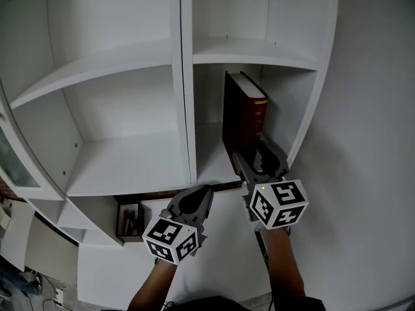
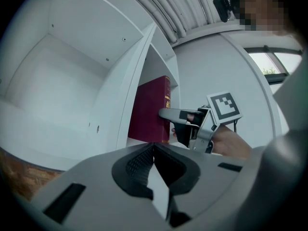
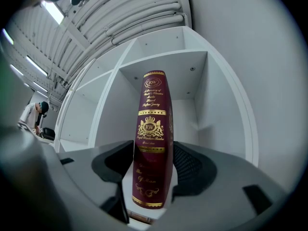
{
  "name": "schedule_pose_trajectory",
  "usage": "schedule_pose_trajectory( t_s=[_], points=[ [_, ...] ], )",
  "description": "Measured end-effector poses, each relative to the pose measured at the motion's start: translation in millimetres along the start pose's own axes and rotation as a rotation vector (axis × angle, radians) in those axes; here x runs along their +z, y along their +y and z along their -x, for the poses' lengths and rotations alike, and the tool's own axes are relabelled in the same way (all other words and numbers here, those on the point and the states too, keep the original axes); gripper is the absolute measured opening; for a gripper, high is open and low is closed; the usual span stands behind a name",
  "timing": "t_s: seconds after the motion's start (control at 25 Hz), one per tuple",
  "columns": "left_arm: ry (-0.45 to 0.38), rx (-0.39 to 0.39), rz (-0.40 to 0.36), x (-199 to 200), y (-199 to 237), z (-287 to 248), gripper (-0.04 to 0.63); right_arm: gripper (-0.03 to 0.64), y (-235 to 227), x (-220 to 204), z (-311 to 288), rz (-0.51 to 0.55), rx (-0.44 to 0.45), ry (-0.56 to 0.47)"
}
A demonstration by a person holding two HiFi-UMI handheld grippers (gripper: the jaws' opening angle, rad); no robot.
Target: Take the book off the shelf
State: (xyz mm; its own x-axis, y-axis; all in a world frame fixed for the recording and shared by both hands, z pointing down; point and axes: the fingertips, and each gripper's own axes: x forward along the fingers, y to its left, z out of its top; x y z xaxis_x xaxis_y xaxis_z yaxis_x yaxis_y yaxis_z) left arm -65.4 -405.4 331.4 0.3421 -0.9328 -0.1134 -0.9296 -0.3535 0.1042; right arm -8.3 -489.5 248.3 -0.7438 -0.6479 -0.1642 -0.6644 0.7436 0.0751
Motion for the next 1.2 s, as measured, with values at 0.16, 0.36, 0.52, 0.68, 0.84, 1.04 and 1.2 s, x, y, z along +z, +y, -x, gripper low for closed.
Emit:
schedule_pose_trajectory(
  t_s=[0.16, 0.36, 0.52, 0.68, 0.84, 1.04, 1.2],
  points=[
    [-0.001, -0.002, 0.003, 0.1, 1.5, 1.8, 0.017, 0.264, 2.1, -0.1, -2.6, 0.006, -0.012, 0.003],
    [-0.003, 0.003, 0.007, 0.2, 7.1, 4.0, 0.017, 0.274, 1.3, -1.0, -9.8, 0.015, -0.028, 0.007],
    [-0.005, 0.011, 0.010, 1.4, 13.9, 6.1, 0.017, 0.276, 0.2, -0.7, -16.8, 0.020, -0.040, 0.011],
    [-0.009, 0.014, 0.011, 2.8, 19.2, 6.5, 0.017, 0.276, -1.4, -4.3, -24.7, 0.026, -0.057, 0.022],
    [-0.015, 0.016, 0.002, 6.3, 23.2, 6.4, 0.017, 0.278, -1.7, -7.3, -33.7, 0.033, -0.076, 0.031],
    [-0.018, 0.020, 0.002, 7.4, 28.4, 6.9, 0.017, 0.279, -5.6, -11.7, -42.6, 0.032, -0.090, 0.047],
    [-0.018, 0.024, 0.002, 7.1, 32.0, 6.4, 0.017, 0.279, -6.2, -13.3, -46.2, 0.038, -0.096, 0.052]
  ],
)
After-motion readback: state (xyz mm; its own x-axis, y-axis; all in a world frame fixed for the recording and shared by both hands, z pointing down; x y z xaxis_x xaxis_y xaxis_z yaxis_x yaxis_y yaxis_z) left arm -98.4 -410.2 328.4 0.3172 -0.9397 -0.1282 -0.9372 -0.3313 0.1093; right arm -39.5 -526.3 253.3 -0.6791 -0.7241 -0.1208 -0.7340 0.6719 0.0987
